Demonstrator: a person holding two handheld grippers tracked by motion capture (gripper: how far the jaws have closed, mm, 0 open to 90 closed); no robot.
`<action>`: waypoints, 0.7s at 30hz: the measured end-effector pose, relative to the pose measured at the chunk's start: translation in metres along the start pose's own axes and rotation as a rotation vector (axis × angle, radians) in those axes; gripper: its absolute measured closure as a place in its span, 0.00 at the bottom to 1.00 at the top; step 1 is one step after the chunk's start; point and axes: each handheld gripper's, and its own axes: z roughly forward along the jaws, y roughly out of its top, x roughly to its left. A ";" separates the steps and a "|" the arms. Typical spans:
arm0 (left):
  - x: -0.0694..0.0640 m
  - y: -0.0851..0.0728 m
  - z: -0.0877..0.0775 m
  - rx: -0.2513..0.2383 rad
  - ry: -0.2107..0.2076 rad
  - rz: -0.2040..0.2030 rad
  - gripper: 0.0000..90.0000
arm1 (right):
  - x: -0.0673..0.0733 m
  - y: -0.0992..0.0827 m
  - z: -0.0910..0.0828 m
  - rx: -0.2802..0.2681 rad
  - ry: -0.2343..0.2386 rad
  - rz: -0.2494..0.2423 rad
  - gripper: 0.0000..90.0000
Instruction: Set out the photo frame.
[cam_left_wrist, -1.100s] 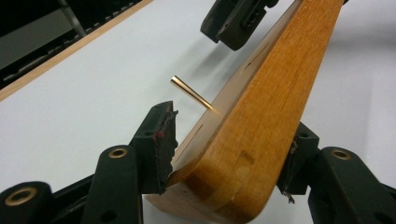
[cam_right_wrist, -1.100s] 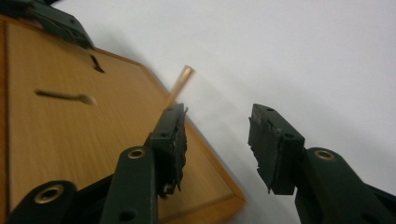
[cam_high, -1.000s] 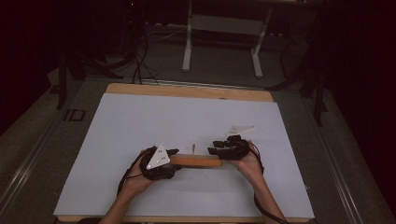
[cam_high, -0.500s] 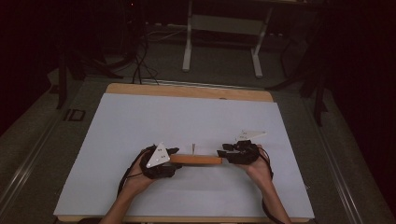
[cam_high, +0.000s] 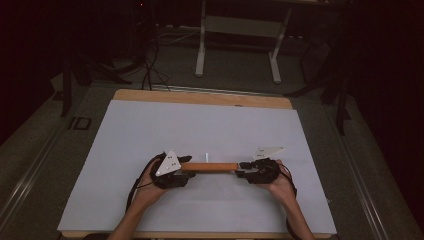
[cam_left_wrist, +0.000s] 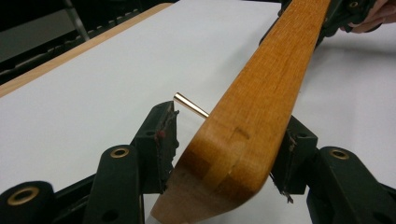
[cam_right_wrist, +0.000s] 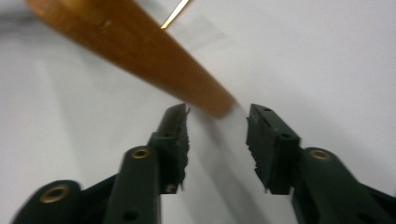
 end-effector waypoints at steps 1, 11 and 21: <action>0.000 0.000 0.000 0.000 0.002 -0.001 0.53 | 0.001 0.000 0.001 0.004 0.008 -0.007 0.63; 0.002 -0.002 0.001 0.017 0.009 -0.019 0.53 | 0.013 0.014 0.006 -0.047 0.036 -0.076 0.51; 0.006 -0.006 0.002 0.033 0.031 -0.034 0.55 | 0.010 0.022 0.012 -0.109 0.052 -0.048 0.52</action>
